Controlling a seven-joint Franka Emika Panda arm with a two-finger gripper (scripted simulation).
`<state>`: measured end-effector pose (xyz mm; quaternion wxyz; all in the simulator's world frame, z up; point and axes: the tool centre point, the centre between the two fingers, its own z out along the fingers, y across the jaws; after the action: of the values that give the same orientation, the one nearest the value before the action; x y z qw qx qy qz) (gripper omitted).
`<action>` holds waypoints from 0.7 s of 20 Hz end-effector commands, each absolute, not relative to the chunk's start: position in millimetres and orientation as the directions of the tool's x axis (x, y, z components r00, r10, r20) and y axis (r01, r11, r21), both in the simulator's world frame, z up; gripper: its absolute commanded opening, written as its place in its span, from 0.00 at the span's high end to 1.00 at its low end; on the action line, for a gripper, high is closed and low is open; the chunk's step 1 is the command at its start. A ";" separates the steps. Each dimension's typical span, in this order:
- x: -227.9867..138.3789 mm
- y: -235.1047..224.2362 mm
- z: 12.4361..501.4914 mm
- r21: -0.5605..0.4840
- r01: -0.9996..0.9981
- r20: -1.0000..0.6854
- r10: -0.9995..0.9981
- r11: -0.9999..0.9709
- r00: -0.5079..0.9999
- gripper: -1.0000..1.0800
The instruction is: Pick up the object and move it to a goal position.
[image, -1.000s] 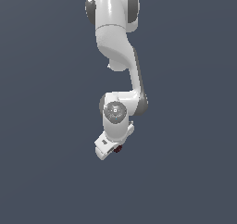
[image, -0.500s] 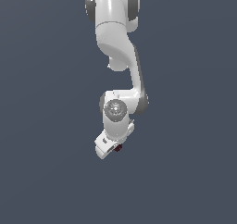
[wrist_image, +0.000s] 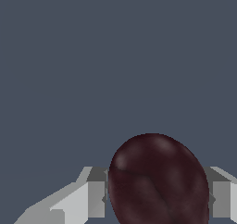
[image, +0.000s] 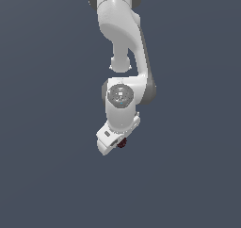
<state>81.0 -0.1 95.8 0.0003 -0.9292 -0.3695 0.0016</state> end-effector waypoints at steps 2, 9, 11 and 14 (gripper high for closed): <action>76.6 5.1 133.1 0.000 0.687 -0.001 0.687 -0.727 0.727 1.00; 67.6 15.0 206.6 0.000 0.687 -0.001 0.687 -0.727 0.727 1.00; 65.9 17.6 224.3 0.000 0.687 -0.001 0.687 -0.726 0.726 1.00; 64.1 20.6 246.1 0.000 0.687 -0.001 0.687 -0.726 0.726 1.00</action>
<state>65.5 19.1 234.8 -0.0004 -0.9290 -0.3700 -0.0001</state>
